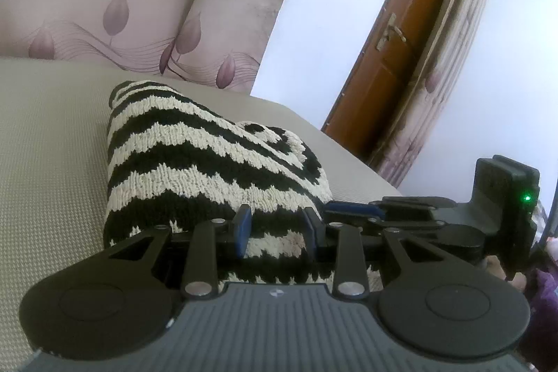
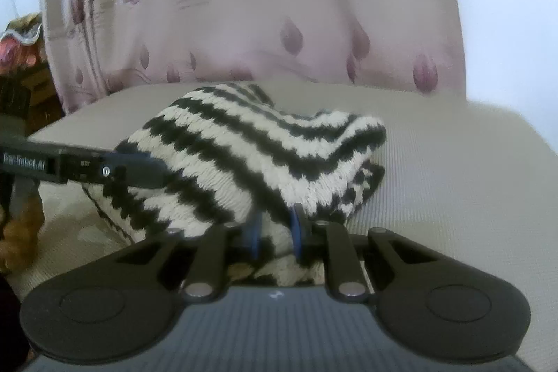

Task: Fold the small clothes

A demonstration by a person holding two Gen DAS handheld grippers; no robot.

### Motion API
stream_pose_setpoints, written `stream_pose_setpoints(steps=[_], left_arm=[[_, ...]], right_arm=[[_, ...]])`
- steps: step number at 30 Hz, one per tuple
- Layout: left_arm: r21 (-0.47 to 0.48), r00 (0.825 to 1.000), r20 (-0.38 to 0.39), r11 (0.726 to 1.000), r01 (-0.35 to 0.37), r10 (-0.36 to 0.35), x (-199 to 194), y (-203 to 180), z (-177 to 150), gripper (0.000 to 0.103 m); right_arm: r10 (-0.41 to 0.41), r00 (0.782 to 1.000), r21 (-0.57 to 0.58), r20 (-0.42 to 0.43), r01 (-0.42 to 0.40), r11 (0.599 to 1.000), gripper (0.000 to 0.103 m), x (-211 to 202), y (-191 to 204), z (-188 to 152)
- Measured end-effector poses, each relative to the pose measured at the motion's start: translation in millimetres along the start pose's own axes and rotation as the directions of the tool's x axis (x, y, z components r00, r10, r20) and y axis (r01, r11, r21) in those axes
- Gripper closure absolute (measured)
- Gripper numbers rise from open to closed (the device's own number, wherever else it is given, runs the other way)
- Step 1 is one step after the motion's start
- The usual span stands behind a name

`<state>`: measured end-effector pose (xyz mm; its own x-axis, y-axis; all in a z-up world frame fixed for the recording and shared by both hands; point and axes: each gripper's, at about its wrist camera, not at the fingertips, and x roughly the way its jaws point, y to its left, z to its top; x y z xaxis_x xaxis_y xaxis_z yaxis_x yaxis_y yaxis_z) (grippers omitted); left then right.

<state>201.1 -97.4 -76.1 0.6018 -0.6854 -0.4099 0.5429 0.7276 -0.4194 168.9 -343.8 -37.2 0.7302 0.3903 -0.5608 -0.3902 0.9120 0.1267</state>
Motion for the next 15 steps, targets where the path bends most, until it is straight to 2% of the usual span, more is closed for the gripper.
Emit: stream_pose_setpoints(steps=[5, 10, 15], left_arm=[[0.029, 1.000, -0.011, 0.999, -0.014, 0.015, 1.7, -8.7, 2.2, 0.058], [0.052, 0.999, -0.025, 0.998, -0.037, 0.038, 5.2, -17.1, 4.1, 0.052], [0.069, 0.997, -0.036, 0.996, -0.060, 0.063, 6.8, -22.7, 6.3, 0.049]], right_arm=[[0.005, 1.000, 0.035, 0.020, -0.005, 0.999, 0.086, -4.2, -1.5, 3.4], [-0.047, 0.999, -0.084, 0.021, 0.048, 0.995, 0.085, -8.3, 17.6, -1.4], [-0.028, 0.998, -0.058, 0.051, 0.031, 0.998, 0.085, -8.5, 9.9, -8.6]])
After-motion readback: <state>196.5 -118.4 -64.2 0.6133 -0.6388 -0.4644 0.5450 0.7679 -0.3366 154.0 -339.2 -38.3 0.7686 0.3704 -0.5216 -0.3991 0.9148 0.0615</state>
